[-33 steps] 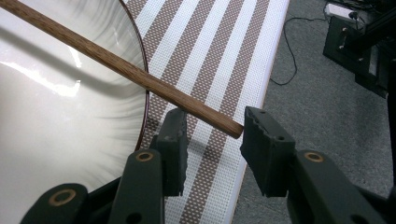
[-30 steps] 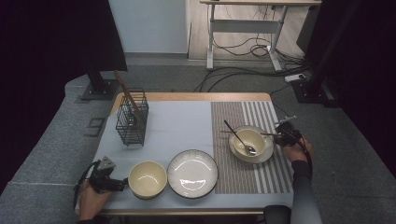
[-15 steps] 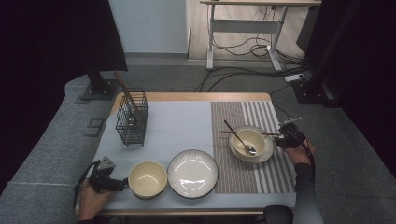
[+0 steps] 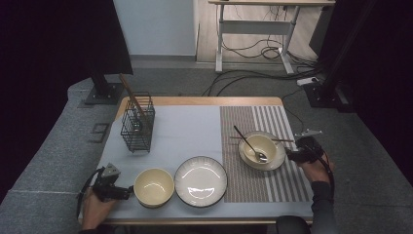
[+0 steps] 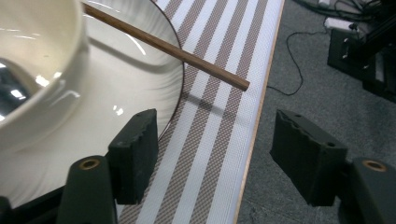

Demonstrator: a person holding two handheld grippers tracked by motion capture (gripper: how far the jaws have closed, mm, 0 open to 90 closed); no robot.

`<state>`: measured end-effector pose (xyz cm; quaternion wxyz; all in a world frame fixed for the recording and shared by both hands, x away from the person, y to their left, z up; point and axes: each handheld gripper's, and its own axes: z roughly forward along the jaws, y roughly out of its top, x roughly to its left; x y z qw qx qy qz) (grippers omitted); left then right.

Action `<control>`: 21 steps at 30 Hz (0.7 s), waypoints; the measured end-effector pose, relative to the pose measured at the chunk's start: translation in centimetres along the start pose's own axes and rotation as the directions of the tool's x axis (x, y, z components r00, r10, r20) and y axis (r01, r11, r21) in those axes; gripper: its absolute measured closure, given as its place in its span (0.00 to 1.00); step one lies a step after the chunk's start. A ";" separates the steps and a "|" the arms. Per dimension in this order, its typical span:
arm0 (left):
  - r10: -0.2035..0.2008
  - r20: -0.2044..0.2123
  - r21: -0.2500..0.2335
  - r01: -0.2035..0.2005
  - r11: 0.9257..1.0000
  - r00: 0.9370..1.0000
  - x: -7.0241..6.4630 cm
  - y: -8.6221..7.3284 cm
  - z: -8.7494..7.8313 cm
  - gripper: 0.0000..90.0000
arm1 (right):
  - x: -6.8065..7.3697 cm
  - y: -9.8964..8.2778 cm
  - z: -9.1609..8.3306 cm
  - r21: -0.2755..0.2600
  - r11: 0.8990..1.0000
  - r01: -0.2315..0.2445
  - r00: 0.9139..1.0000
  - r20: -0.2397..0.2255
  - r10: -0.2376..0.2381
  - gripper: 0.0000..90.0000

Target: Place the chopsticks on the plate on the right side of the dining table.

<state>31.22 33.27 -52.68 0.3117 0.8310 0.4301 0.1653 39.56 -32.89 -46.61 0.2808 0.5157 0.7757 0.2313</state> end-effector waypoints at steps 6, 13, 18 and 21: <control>0.000 0.000 0.001 0.000 1.000 1.000 0.0 0.0 0.0 0.03 | 0.8 -0.6 -1.2 -0.014 1.000 -0.012 1.000 -0.028 0.012 0.29; 0.001 0.000 0.000 -0.001 1.000 1.000 0.0 0.0 0.0 0.03 | 1.4 -1.2 -2.6 -0.039 0.998 -0.038 0.996 -0.079 0.035 0.24; 0.001 0.000 0.000 -0.001 1.000 1.000 0.0 0.0 0.0 0.03 | 2.4 -1.6 -3.5 -0.038 0.999 -0.014 0.994 -0.105 0.010 0.21; 0.001 0.000 0.000 -0.001 1.000 1.000 0.0 0.0 0.0 0.03 | 3.2 -1.7 -4.2 -0.050 0.999 -0.005 0.993 -0.118 -0.001 0.20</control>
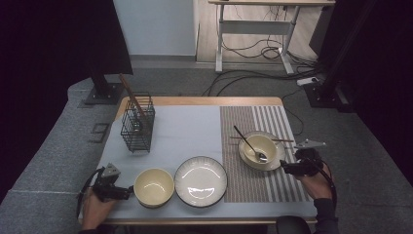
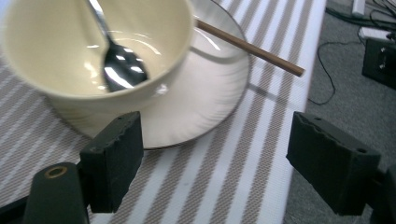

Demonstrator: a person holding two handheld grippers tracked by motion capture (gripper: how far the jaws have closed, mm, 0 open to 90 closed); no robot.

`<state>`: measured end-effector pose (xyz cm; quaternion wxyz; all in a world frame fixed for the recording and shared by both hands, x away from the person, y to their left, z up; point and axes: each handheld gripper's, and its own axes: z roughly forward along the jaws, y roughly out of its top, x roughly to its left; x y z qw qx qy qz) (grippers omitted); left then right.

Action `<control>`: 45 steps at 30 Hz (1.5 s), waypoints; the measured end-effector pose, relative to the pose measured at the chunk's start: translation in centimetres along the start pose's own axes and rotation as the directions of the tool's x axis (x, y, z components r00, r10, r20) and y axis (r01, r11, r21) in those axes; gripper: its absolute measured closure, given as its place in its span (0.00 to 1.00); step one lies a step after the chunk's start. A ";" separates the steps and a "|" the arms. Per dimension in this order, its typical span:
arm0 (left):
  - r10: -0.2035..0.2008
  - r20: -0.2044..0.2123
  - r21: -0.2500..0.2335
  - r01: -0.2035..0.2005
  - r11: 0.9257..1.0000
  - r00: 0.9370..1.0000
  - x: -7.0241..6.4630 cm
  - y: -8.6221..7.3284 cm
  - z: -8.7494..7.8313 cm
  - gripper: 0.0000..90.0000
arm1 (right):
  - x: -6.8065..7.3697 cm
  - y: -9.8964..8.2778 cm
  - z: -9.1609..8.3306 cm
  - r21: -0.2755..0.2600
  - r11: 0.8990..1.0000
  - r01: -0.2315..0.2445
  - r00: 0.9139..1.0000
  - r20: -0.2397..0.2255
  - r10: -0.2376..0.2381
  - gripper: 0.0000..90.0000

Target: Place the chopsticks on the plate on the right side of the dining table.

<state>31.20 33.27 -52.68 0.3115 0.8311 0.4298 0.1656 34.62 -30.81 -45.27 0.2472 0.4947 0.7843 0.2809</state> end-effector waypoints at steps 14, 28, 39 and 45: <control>0.000 0.000 0.000 0.000 1.000 1.000 0.0 0.0 0.0 0.03 | 4.2 -0.3 -2.3 -0.063 0.997 0.047 0.994 -0.100 -0.053 0.13; 0.000 0.000 0.000 0.000 1.000 1.000 0.0 0.0 0.0 0.03 | 8.5 2.0 -2.3 -0.152 0.985 0.079 0.953 -0.278 -0.119 0.05; 0.000 0.000 0.000 0.000 1.000 1.000 0.0 0.0 0.0 0.03 | 11.2 4.3 -1.2 -0.173 0.975 0.138 0.922 -0.336 -0.190 0.02; 0.000 0.000 0.000 0.000 1.000 1.000 0.0 0.0 0.0 0.03 | 12.9 5.7 -0.2 -0.166 0.970 0.180 0.907 -0.353 -0.229 0.02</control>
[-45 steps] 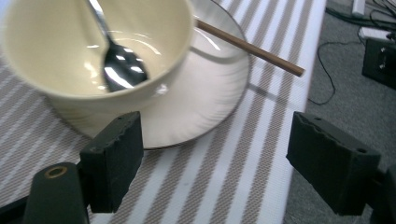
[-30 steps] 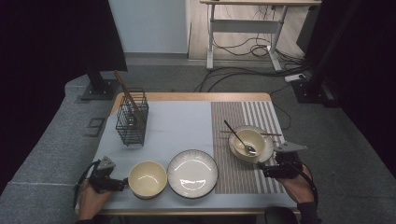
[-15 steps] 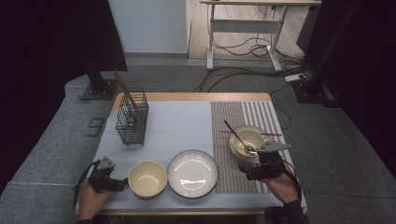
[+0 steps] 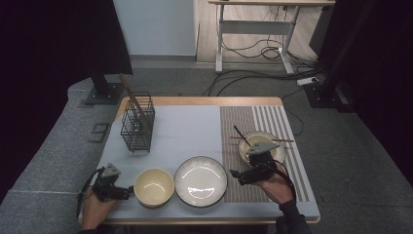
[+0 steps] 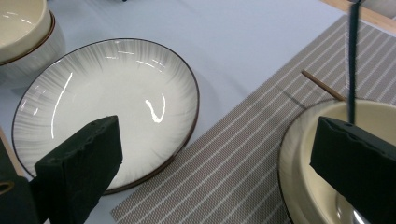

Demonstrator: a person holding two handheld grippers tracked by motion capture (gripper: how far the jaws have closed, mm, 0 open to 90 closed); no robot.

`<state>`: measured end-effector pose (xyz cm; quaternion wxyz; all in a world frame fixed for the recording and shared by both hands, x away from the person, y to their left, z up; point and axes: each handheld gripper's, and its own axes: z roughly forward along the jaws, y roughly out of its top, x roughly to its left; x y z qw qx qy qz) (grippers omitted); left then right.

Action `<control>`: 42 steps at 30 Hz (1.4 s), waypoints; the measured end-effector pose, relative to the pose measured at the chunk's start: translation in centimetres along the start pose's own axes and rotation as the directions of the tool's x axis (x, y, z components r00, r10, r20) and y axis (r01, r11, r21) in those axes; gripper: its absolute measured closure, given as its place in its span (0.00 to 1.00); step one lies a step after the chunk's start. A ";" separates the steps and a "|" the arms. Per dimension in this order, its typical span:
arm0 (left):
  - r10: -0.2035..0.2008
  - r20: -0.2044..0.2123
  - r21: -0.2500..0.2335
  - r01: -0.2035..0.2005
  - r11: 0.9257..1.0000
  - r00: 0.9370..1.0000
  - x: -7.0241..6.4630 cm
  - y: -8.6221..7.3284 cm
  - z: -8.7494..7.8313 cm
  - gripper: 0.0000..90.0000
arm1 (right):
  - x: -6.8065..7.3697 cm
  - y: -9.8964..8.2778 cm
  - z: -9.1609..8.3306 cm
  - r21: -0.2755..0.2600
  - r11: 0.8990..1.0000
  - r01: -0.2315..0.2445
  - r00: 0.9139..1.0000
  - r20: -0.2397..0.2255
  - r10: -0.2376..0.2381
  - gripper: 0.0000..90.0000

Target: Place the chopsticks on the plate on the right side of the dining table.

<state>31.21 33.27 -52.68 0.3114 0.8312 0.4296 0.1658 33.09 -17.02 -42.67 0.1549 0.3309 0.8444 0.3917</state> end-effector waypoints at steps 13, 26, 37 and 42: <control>0.000 0.001 0.001 0.000 1.000 1.000 0.0 0.0 0.0 0.03 | 0.9 3.0 3.2 0.001 1.000 0.024 0.998 -0.064 -0.024 0.02; 0.000 0.000 0.000 0.000 1.000 1.000 0.0 0.0 0.0 0.03 | 2.3 6.6 6.1 -0.014 1.000 0.026 0.993 -0.116 -0.027 0.04; -0.001 0.000 0.000 0.001 1.000 1.000 0.0 0.0 0.0 0.03 | 4.1 9.4 8.4 -0.007 0.998 0.058 0.986 -0.158 -0.059 0.06; 0.000 0.000 0.000 0.000 1.000 1.000 0.0 0.0 0.0 0.03 | 4.9 10.8 9.2 -0.012 0.996 0.088 0.980 -0.179 -0.088 0.04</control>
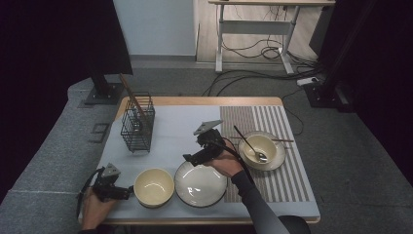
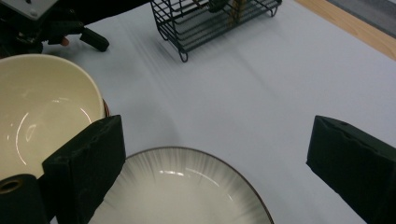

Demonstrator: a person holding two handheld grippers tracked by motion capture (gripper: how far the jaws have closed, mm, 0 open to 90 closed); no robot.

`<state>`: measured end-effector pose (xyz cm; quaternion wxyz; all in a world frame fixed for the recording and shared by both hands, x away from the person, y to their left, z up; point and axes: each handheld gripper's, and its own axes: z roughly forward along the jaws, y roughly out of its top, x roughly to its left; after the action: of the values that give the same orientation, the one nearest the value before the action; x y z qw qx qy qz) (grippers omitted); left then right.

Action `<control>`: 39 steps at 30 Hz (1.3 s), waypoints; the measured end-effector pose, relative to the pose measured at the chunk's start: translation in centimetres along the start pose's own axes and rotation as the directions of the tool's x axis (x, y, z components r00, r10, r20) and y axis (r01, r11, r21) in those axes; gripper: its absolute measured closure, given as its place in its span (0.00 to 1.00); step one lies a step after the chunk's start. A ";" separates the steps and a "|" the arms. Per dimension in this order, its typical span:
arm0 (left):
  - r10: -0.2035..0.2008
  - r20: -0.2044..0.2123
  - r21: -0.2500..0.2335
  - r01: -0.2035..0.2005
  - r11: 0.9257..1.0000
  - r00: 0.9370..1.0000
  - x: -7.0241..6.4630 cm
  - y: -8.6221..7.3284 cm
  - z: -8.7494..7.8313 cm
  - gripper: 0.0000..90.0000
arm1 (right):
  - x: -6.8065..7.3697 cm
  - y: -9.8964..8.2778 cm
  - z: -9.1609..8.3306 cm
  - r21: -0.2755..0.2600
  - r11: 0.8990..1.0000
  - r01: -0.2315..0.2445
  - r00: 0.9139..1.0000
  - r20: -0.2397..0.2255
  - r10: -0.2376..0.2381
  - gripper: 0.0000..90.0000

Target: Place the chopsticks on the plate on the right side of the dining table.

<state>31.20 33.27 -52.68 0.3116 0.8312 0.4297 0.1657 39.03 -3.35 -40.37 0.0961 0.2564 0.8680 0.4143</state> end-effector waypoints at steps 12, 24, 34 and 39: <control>0.000 0.000 0.000 0.000 1.000 1.000 0.0 0.0 0.0 0.03 | 0.7 3.1 1.7 -0.024 1.000 0.020 1.000 0.006 -0.019 0.11; -0.001 0.001 -0.001 0.001 1.000 1.000 0.0 0.0 0.0 0.03 | 1.9 6.1 3.6 -0.038 0.999 0.037 0.999 -0.003 -0.037 0.20; 0.000 0.000 0.001 0.000 1.000 1.000 0.0 0.0 0.0 0.03 | 2.8 8.1 5.4 -0.035 0.997 0.067 0.997 -0.034 -0.068 0.41; 0.000 0.000 0.001 0.000 1.000 1.000 0.0 0.0 0.0 0.03 | 3.3 8.8 6.2 -0.038 0.997 0.068 0.996 -0.049 -0.069 0.45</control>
<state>31.21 33.27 -52.68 0.3111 0.8314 0.4296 0.1657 41.74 7.13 -37.39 0.0928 0.2141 0.8708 0.4326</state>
